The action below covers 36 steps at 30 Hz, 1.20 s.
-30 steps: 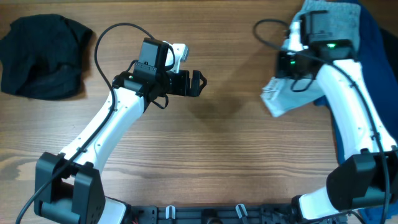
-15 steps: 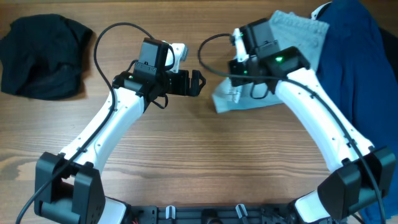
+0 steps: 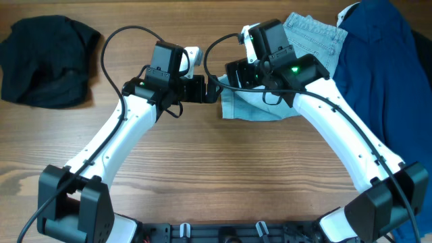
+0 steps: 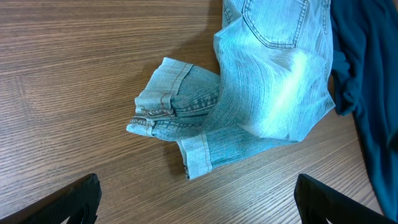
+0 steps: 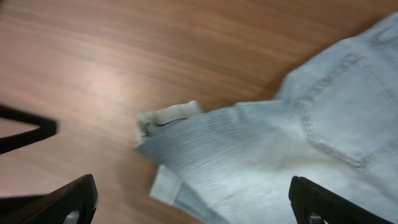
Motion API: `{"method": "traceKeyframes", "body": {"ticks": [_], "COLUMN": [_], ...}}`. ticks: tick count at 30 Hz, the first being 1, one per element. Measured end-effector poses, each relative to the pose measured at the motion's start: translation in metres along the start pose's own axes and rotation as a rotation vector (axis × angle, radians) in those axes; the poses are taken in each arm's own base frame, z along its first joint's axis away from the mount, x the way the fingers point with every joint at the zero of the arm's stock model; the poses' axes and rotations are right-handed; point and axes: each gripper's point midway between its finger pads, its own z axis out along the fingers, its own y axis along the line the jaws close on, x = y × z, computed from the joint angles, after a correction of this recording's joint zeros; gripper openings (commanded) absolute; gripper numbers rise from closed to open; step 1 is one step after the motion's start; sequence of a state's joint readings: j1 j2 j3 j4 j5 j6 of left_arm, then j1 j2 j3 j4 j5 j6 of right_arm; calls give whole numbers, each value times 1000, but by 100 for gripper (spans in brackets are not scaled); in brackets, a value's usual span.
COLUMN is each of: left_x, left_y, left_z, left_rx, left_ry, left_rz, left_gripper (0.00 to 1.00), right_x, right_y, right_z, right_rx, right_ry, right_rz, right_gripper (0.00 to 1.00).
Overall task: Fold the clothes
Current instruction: 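Pull the grasped jeans leftward toward the left gripper, then grasp the jeans leg end with the left gripper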
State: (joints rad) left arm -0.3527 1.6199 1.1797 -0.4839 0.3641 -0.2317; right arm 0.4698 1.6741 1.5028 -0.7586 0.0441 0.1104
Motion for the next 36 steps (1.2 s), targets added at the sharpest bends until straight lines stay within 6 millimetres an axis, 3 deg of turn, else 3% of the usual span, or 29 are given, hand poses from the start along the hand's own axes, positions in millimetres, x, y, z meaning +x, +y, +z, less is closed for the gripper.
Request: {"method": "traceKeyframes", "body": {"ticks": [4,6,9,13,16,21,26,27,29,30,32,36], "left_x": [0,0,1,8,20,38,54,55,55,55,55,60], "left_y": [0,0,1,8,15,2,-25,-31,-42,-47,-56,-81], "left_z": [0,0,1,13,34,61,71,72,75,76,77,80], "left_rx": [0,0,-1,-13,-23,24,59,69,87,97,119,170], "left_ry": [1,1,4,39,90,158,203,203,195,191,189,191], "left_rz": [-12,-30,-47,-72,-110,-142,-160,-155,-145,-143,-143,-134], "left_gripper": [98,100,100,100,100,100,100,94,51,40,50,60], "right_x": [-7,-8,-8,13,29,32,31,31,32,33,33,32], "right_y": [-30,-56,-116,-183,-210,-215,-211,-211,-210,-209,-208,-206], "right_z": [-9,-18,-37,-58,-66,-68,-67,-67,-67,-67,-67,-67], "right_rx": [80,118,202,249,243,217,198,197,194,193,184,171], "right_ry": [-4,12,21,57,78,77,77,77,82,87,87,85], "right_rz": [40,89,226,401,491,519,519,519,520,521,521,522], "right_gripper": [100,100,100,100,100,100,100,100,100,100,100,100]}}
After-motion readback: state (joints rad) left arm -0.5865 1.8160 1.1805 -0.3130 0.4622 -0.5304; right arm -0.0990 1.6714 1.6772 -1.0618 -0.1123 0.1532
